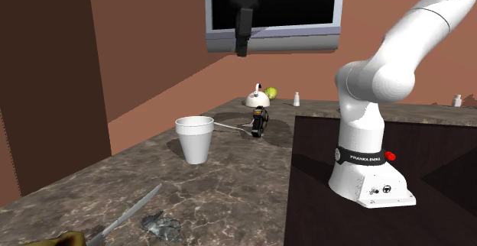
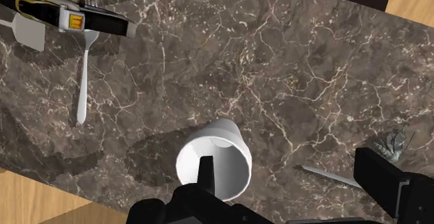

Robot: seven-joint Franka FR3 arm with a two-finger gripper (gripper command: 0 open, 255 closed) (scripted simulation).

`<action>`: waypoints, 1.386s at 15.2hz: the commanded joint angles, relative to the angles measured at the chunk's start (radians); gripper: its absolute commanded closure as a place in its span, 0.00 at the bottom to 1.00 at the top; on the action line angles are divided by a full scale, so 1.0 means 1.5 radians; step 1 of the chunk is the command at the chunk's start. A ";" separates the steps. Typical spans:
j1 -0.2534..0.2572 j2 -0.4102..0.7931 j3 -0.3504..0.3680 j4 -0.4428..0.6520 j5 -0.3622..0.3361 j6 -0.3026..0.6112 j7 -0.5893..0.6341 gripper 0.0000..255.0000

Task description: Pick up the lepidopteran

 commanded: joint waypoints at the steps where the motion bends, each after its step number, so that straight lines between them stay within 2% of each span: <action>1: 0.005 0.022 0.018 -0.017 0.011 0.034 0.022 0.00; 12: 0.020 0.228 0.122 -0.022 0.036 0.212 0.152 0.00; 17: 0.019 0.348 0.168 0.010 0.013 0.283 0.222 0.00; 21: 0.021 0.454 0.196 0.051 -0.028 0.329 0.288 0.00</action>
